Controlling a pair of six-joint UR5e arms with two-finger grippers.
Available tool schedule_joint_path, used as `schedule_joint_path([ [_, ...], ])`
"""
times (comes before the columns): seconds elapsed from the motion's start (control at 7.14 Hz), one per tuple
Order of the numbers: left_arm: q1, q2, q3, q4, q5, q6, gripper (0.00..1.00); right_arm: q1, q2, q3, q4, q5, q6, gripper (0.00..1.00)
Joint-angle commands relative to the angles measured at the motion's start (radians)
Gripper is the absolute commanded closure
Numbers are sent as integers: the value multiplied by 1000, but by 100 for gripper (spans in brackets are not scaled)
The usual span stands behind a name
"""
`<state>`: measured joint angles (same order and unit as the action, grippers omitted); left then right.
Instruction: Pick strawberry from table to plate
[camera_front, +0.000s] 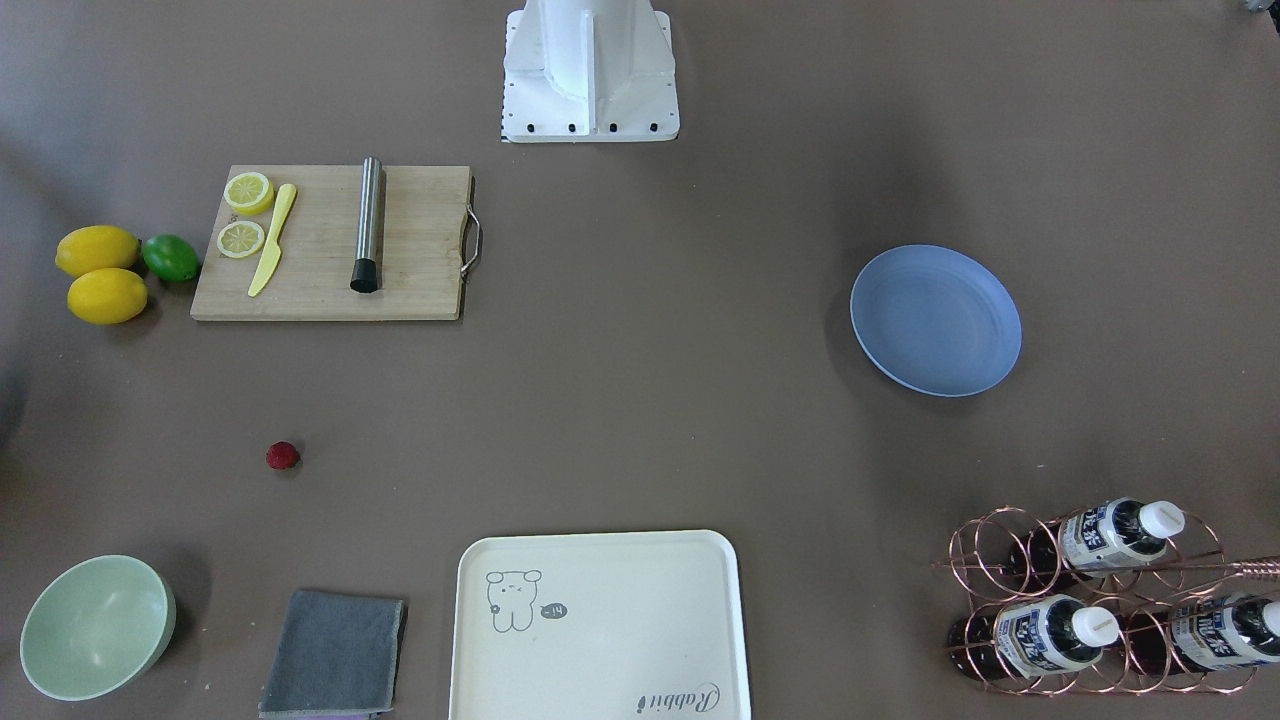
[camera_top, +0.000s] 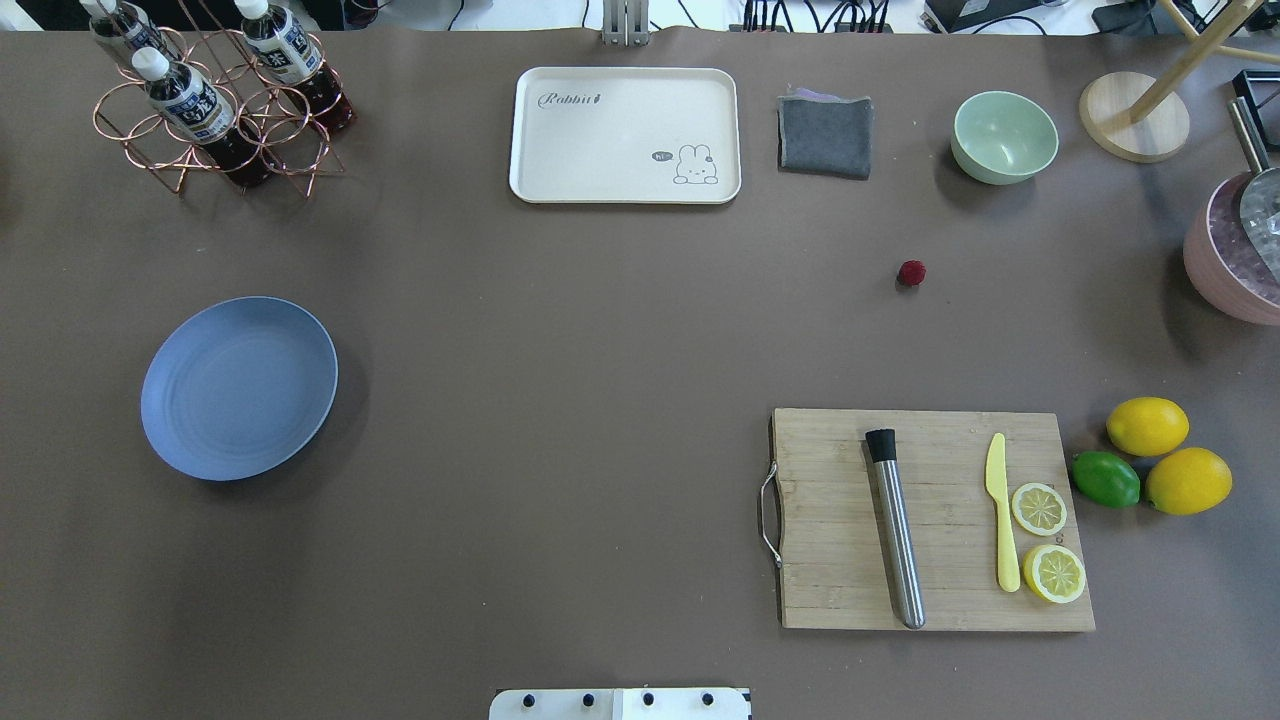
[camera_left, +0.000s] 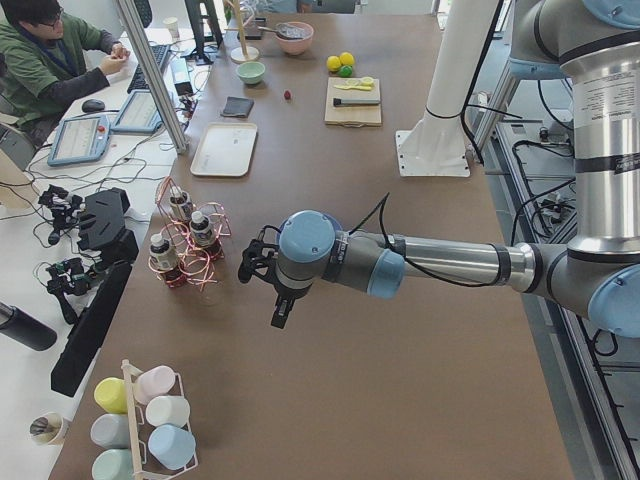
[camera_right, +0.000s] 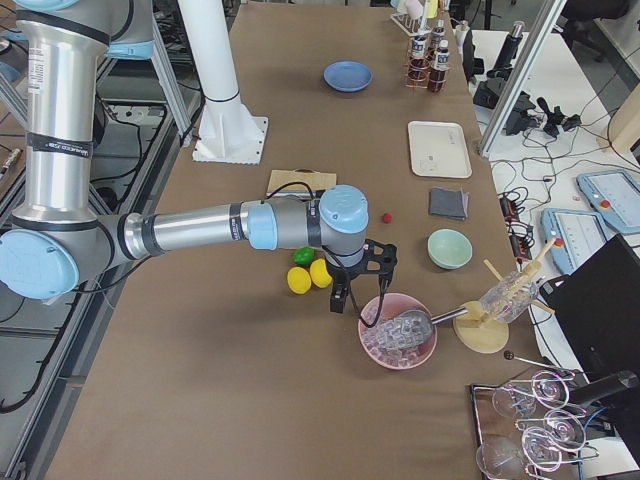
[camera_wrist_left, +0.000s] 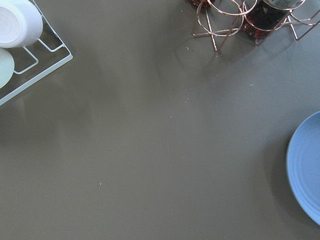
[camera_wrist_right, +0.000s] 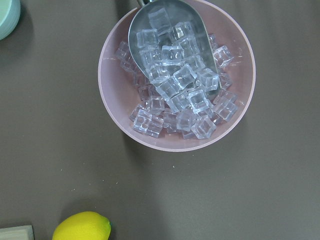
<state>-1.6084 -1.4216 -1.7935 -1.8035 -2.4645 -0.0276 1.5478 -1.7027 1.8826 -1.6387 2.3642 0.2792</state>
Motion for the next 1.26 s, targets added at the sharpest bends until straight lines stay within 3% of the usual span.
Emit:
schedule_joint_path([
  [0.0,-2,-17,-6,7,15,-165,2,0,6,-13,0,-2,-3,0],
  [1.12,-4,20,-40,-8,-14,-164,2,2,5,-3,2,7,-11,0],
])
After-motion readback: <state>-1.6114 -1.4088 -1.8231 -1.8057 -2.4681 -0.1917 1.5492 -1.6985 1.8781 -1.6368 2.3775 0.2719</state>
